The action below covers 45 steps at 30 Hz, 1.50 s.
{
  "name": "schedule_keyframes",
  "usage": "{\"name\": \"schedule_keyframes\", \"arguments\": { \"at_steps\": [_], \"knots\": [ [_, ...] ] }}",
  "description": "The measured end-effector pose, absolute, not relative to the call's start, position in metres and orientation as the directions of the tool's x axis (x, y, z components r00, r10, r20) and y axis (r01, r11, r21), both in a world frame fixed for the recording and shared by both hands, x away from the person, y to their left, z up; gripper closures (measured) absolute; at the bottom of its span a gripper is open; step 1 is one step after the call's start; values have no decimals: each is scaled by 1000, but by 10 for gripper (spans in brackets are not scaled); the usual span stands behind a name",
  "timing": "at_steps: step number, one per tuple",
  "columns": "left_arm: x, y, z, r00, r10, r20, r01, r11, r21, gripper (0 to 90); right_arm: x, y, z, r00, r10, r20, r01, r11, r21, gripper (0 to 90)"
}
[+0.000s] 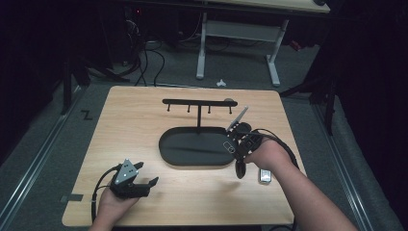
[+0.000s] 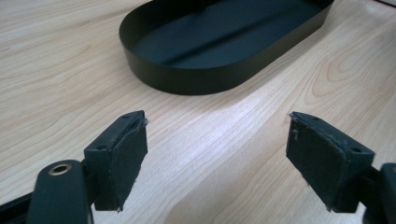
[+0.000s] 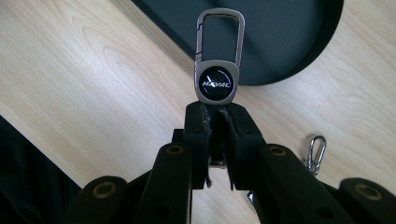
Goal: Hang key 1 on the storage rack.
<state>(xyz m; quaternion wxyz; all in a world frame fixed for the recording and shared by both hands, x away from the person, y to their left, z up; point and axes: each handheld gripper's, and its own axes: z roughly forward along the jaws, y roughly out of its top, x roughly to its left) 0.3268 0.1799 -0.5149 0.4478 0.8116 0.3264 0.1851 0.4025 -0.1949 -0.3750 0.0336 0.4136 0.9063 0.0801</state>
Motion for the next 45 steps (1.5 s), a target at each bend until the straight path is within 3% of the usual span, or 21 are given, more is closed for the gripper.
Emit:
{"name": "schedule_keyframes", "arguments": {
  "at_steps": [45],
  "knots": [
    [316,197,-516,691,723,4,379,-367,849,213,449,-158,-324,-657,753,-35,716,637,284,805]
  ]
}}
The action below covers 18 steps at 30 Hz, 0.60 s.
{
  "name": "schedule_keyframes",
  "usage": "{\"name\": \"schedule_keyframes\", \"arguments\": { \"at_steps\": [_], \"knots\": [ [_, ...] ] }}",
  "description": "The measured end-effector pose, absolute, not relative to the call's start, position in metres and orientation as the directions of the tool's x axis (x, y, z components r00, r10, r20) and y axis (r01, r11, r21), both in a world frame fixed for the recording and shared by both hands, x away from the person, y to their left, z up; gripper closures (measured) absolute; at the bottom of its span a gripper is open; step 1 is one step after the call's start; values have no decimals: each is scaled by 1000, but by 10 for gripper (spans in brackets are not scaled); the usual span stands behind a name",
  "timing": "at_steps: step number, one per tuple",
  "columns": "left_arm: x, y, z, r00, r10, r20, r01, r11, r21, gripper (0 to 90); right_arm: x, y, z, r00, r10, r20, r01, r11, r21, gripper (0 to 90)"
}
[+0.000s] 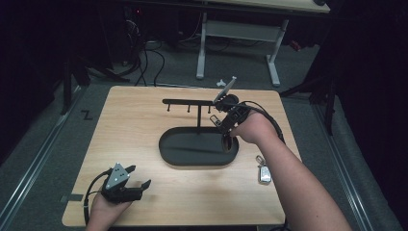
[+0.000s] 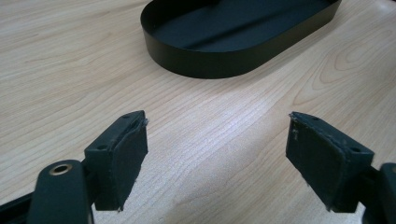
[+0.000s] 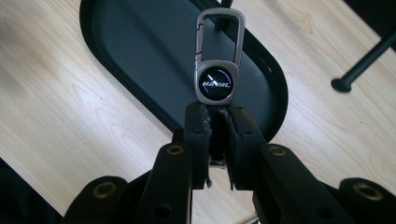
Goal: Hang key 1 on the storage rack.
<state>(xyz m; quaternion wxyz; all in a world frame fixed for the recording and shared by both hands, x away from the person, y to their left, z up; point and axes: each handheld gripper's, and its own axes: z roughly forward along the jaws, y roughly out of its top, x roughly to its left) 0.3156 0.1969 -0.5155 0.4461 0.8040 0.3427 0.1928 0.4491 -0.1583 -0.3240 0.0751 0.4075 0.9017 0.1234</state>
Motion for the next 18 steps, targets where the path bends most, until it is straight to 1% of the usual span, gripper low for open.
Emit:
{"name": "schedule_keyframes", "arguments": {
  "at_steps": [4,5,18],
  "knots": [
    [316,197,-516,691,723,3,380,-366,850,213,453,-154,-321,-649,759,-38,720,630,291,806],
    [316,197,-516,692,722,2,380,-366,849,213,454,-154,-320,-659,751,-42,709,639,298,805],
    [316,195,-517,697,717,1,381,-372,847,214,470,-150,-320,-625,780,-32,732,600,323,805]
  ]
}}
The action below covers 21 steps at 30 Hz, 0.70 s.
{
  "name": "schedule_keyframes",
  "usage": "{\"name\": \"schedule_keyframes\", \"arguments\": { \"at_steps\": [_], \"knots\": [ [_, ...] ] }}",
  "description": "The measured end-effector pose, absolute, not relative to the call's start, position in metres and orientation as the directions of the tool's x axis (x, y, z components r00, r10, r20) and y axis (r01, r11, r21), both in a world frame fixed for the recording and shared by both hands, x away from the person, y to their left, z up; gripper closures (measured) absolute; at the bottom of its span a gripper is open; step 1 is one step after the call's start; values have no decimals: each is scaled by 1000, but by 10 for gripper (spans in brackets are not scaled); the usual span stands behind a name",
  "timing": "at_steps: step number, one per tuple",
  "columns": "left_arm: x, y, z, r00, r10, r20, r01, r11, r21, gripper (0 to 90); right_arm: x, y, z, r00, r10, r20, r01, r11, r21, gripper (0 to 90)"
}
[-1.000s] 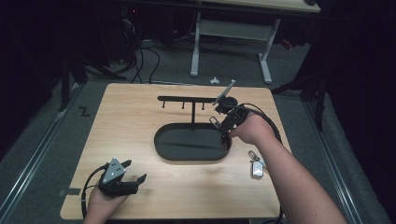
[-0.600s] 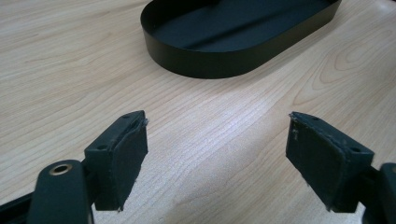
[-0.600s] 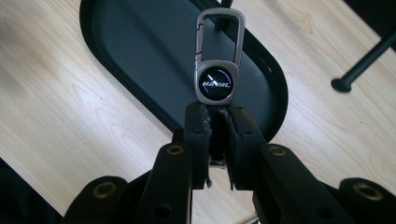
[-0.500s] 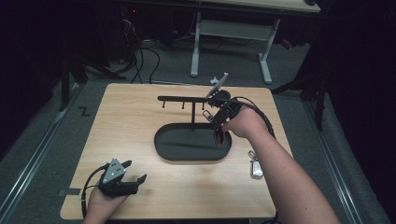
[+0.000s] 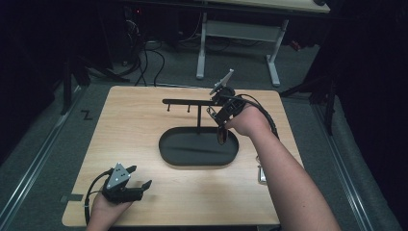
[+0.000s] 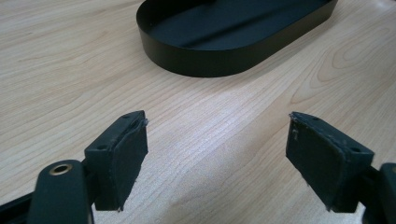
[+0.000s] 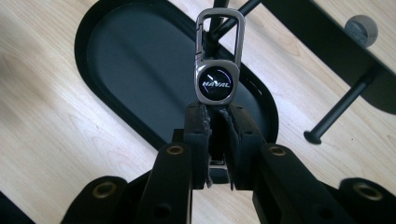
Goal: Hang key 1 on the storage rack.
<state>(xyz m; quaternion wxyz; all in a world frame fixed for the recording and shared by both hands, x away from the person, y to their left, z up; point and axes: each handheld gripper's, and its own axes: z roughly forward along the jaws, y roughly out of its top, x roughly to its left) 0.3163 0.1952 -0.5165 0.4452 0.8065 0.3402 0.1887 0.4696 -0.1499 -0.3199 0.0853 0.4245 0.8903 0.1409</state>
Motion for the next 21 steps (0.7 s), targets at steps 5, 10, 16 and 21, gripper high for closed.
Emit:
{"name": "schedule_keyframes", "arguments": {
  "at_steps": [5,10,16,21],
  "knots": [
    [317,195,-517,699,715,0,382,-373,845,213,472,-149,-322,-625,780,-35,732,601,322,805],
    [317,195,-517,703,711,1,384,-381,841,213,473,-150,-324,-617,787,-30,738,591,325,805],
    [317,194,-517,708,706,3,383,-389,838,213,473,-148,-329,-618,785,-34,737,594,323,805],
    [317,193,-518,710,705,2,384,-389,838,213,474,-146,-334,-612,790,-40,739,590,325,804]
  ]
}}
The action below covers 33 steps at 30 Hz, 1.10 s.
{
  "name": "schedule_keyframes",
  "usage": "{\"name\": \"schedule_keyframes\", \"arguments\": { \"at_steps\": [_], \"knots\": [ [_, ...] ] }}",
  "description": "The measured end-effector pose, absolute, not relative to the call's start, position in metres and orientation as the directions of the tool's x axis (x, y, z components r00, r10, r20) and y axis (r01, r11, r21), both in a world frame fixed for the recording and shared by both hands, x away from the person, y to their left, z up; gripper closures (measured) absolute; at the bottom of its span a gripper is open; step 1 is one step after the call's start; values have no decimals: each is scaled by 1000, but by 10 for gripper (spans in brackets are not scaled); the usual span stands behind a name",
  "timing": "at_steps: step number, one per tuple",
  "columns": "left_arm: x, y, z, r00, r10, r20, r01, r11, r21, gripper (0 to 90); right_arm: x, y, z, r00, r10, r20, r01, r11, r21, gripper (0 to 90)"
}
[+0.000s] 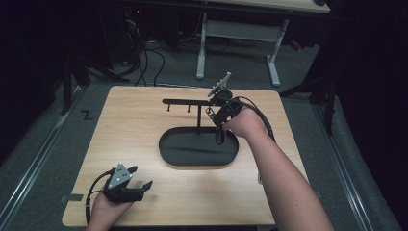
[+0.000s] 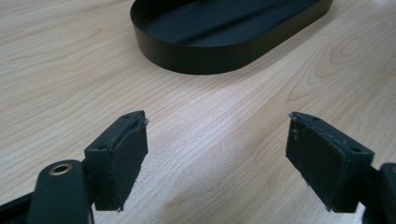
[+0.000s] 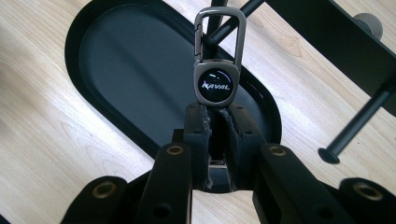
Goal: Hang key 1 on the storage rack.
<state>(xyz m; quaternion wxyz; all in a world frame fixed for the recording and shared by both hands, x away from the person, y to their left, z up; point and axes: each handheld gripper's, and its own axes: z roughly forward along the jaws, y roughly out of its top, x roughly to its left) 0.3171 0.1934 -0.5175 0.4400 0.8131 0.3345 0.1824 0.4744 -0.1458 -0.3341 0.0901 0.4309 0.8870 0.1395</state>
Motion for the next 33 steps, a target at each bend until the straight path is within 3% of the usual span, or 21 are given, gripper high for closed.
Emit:
{"name": "schedule_keyframes", "arguments": {
  "at_steps": [33],
  "knots": [
    [318,191,-518,720,694,7,385,-408,828,213,476,-150,-345,-583,811,-45,751,559,351,769]
  ]
}}
